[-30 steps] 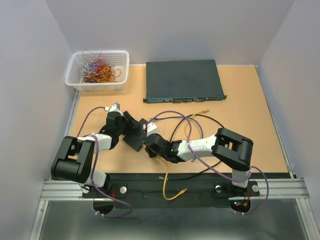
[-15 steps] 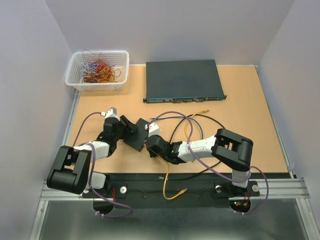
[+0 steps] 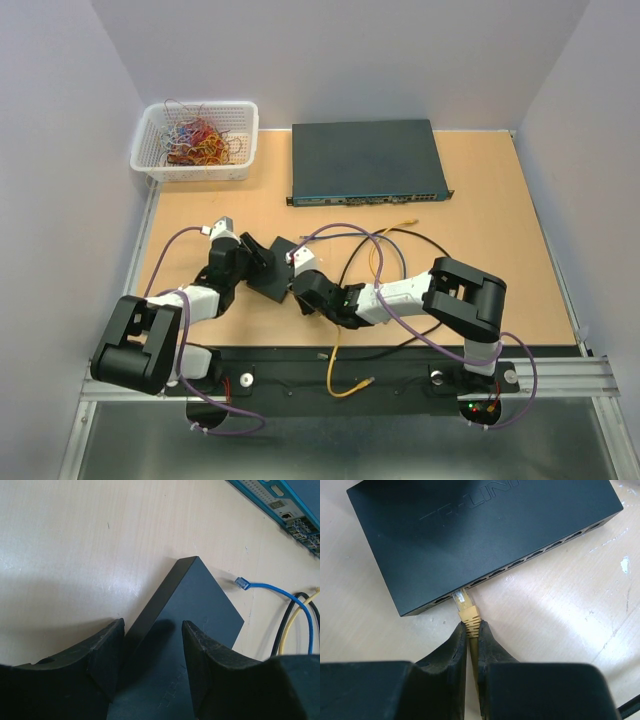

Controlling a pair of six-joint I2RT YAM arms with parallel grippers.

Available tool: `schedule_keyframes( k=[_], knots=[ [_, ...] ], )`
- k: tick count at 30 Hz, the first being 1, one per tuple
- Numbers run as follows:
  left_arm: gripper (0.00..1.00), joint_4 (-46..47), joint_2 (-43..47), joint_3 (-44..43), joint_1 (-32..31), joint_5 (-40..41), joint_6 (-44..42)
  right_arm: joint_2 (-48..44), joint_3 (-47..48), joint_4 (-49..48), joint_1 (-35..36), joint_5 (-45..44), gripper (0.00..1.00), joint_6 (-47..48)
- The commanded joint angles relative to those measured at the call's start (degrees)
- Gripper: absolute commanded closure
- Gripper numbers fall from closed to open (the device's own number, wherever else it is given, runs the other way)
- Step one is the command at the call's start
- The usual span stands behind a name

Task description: Insert the plug into the switch port

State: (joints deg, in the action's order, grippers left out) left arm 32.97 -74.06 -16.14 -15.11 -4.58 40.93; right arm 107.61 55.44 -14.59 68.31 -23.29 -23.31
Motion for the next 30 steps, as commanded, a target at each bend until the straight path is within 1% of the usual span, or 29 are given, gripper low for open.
schedule_keyframes(
  k=[1,8,14,21,24,30],
  knots=[
    [0.41,-7.9,0.1,2.6,-4.7,-9.3,4.0,1.4,4.0,-11.5,-1.0,-0.1,1.0,2.7],
    [0.41,-7.7,1.5,3.7,-6.5,-8.0,5.5,4.5,8.7,-11.3,-2.0,0.3,0.99,3.1],
    [0.41,-7.6,0.9,3.2,-7.9,-7.5,5.4,6.4,11.9,-11.6,-3.0,3.6,0.99,5.4],
    [0.41,-8.4,0.0,1.6,-8.2,-6.3,4.4,5.9,10.1,-13.2,-3.0,12.7,1.0,6.2],
    [0.4,-8.8,-1.0,0.3,-8.2,-6.2,3.2,4.6,8.1,-14.1,-3.0,14.4,1.0,5.5],
    [0.4,-9.1,-4.0,-2.5,-8.1,-5.2,1.2,4.4,7.1,-14.4,-3.0,16.6,1.0,4.1]
  ],
)
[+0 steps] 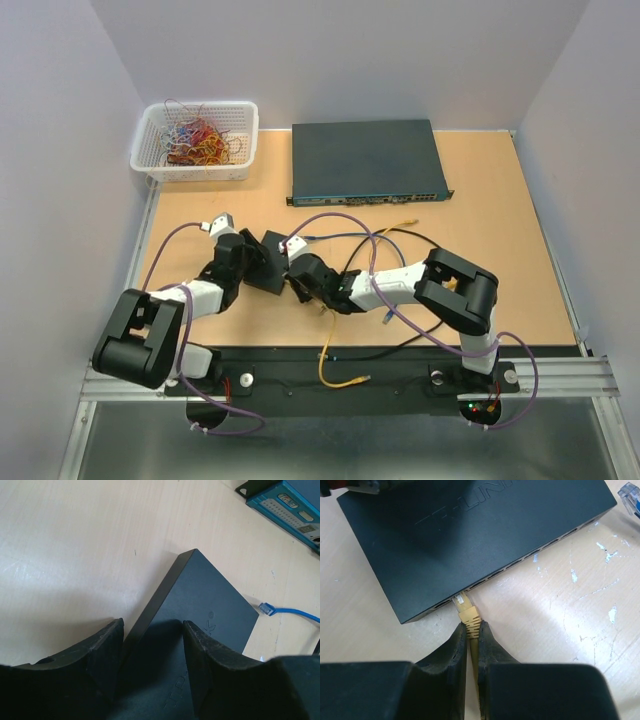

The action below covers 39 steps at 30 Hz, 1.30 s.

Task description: Insert the plug into the switch port

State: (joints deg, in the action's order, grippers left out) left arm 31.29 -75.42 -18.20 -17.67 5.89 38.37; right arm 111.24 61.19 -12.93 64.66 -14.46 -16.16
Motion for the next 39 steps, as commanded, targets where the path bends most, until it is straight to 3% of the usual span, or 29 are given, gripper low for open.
schedule_keyframes(
  k=[1,11,13,16,17,20,34,39],
  knots=[
    [0.4,-7.4,-3.0,-0.9,-5.5,-15.4,3.5,0.8,1.3,-16.1,0.6,8.5,1.0,-3.2],
    [0.39,-7.7,-7.7,-4.5,-5.1,-15.0,2.5,1.6,2.0,-15.5,0.6,11.6,0.96,-2.1],
    [0.39,-7.9,-8.3,-5.1,-4.8,-14.9,2.3,2.0,2.4,-15.0,0.6,12.3,0.88,-1.9],
    [0.37,-8.6,-8.7,-5.5,-3.8,-14.9,1.7,2.4,2.8,-14.5,0.6,12.2,0.7,-1.6],
    [0.37,-8.5,-8.3,-5.2,-3.6,-15.2,1.9,2.3,2.7,-14.1,0.6,11.7,0.59,-1.4],
    [0.37,-8.5,-7.5,-4.7,-3.2,-15.4,2.2,1.7,2.1,-13.2,0.6,9.8,0.48,-0.9],
    [0.35,-14.1,-1.7,-7.1,0.2,-11.8,0.7,-7.3,-2.9,-5.4,0.6,4.4,0.16,-2.3],
    [0.34,-15.6,0.5,-8.1,3.4,-11.9,-0.9,-11.1,-2.3,0.2,0.6,-3.5,0.07,-2.7]
  ],
)
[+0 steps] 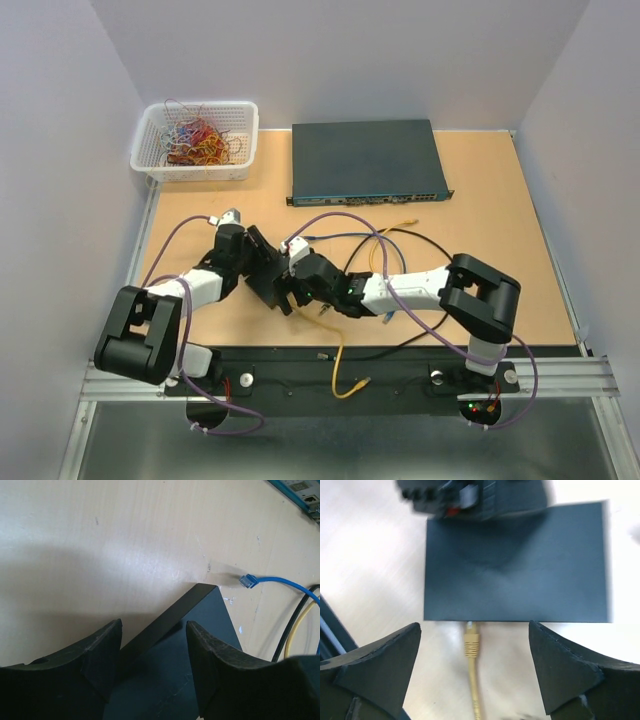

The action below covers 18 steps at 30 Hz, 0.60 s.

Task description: Insert the plug into the switch port

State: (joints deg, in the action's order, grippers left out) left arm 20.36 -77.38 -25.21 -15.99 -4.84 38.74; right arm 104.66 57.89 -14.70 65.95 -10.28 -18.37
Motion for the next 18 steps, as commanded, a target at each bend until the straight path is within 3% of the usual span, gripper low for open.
schedule_keyframes(
  k=[1,9,12,18],
  knots=[
    [0.34,-4.6,2.9,-1.1,1.7,-0.6,-1.3,-5.1,1.3,2.7,-0.8,-10.2,0.06,-0.3],
    [0.34,-5.9,9.0,-1.7,3.5,1.3,-3.5,-7.3,4.9,6.6,-8.0,-12.7,0.04,0.7],
    [0.34,-4.8,11.1,-0.1,3.5,3.3,-3.8,-5.0,8.8,8.5,-12.7,-12.6,0.03,1.4],
    [0.35,-5.1,14.3,0.7,3.9,4.9,-5.3,2.7,15.5,10.3,-15.5,-12.1,0.04,5.2]
  ],
)
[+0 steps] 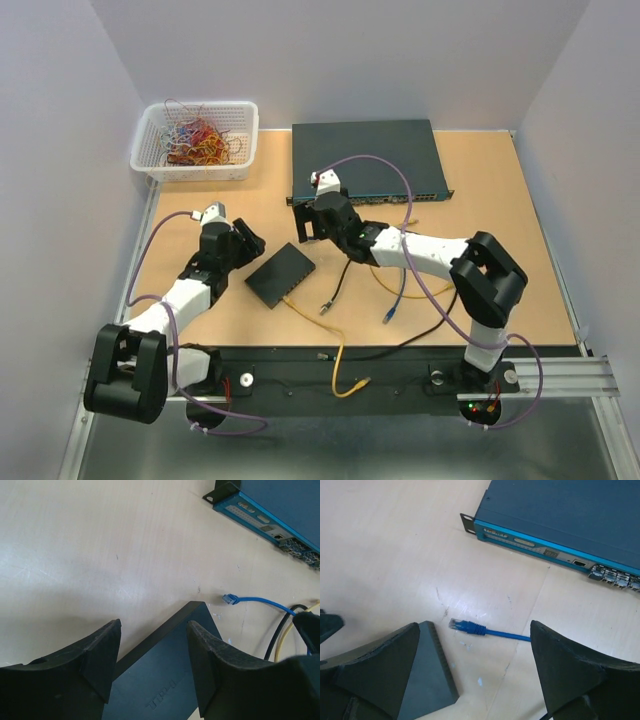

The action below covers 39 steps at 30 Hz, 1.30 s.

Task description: Insert the plug into the switch port

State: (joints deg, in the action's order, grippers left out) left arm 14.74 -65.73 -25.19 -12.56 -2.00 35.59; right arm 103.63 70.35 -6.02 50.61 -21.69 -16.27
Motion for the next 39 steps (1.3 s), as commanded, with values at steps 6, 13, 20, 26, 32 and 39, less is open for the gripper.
schedule_keyframes(
  k=[6,13,20,26,32,39],
  knots=[
    [0.35,1.3,5.2,1.9,0.4,4.3,-2.6,7.3,3.6,2.6,-1.8,-1.4,0.05,8.4],
    [0.35,2.1,4.0,1.7,0.5,3.5,-2.6,10.9,3.8,2.7,-2.2,2.0,0.06,9.8],
    [0.35,2.4,5.0,2.2,0.5,3.6,-2.6,15.0,6.6,2.7,-2.7,0.7,0.06,11.3],
    [0.35,2.5,4.8,2.3,0.5,3.5,-2.6,17.1,7.9,2.7,-4.5,1.9,0.09,11.4],
    [0.35,2.4,4.7,2.2,0.5,3.8,-2.6,18.3,6.8,2.6,-5.3,5.7,0.43,10.2],
    [0.35,2.1,4.8,2.1,0.6,3.9,-2.5,19.7,5.8,1.9,-5.3,9.9,0.68,10.4]
  ],
)
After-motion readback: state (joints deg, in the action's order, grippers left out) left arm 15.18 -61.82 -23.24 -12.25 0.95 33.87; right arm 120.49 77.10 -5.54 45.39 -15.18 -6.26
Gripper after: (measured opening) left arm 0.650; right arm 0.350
